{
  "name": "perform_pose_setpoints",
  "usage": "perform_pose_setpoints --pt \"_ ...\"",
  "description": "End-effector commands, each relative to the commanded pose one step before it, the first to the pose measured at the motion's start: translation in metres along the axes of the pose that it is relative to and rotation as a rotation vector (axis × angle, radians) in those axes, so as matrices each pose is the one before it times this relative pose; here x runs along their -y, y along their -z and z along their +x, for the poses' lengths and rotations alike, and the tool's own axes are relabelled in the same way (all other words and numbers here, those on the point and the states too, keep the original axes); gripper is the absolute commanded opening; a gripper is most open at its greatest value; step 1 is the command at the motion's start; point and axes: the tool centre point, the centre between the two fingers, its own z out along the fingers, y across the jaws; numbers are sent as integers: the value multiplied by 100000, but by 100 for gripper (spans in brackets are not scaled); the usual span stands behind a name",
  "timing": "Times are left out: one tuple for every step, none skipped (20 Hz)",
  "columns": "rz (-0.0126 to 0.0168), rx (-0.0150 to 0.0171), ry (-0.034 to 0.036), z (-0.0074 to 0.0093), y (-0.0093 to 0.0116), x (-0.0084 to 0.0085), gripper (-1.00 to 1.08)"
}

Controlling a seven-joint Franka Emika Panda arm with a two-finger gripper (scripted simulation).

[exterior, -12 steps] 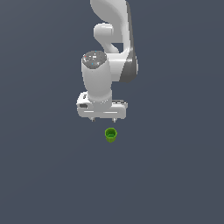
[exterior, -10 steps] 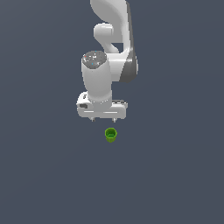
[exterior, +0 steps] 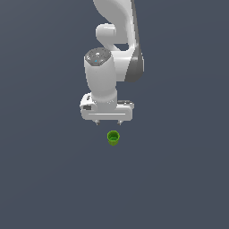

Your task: Pick up the object and move it to a goal position.

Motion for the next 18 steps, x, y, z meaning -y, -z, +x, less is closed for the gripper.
perform_pose_setpoints --pt "318 -174 273 72 119 126 100" --pt "-74 51 -79 -15 -33 -40 100" --pt "-62 47 -179 -18 -38 -24 100" --pt "-49 44 -317 -10 -48 -9 100" --pt "-30 37 -461 -2 -55 2 100" --pt "-17 33 -589 3 -62 17 100" --pt "-13 35 -723 6 -73 22 100" --pt "-19 42 -853 7 -87 24 100" --pt "-34 55 -974 4 -104 25 100" --pt "-49 67 -1097 2 -120 22 100" --pt "-63 76 -1216 0 -135 22 100" --pt "-72 83 -1331 -1 -148 24 100" --pt "-78 87 -1450 0 -160 26 100" --pt "-84 90 -1573 0 -172 32 100" --pt "-93 94 -1696 -1 -185 34 100" --pt "-106 99 -1821 -2 -199 35 100" --pt "-119 103 -1946 -4 -213 38 100" --pt "-132 106 -2072 -5 -227 39 100"
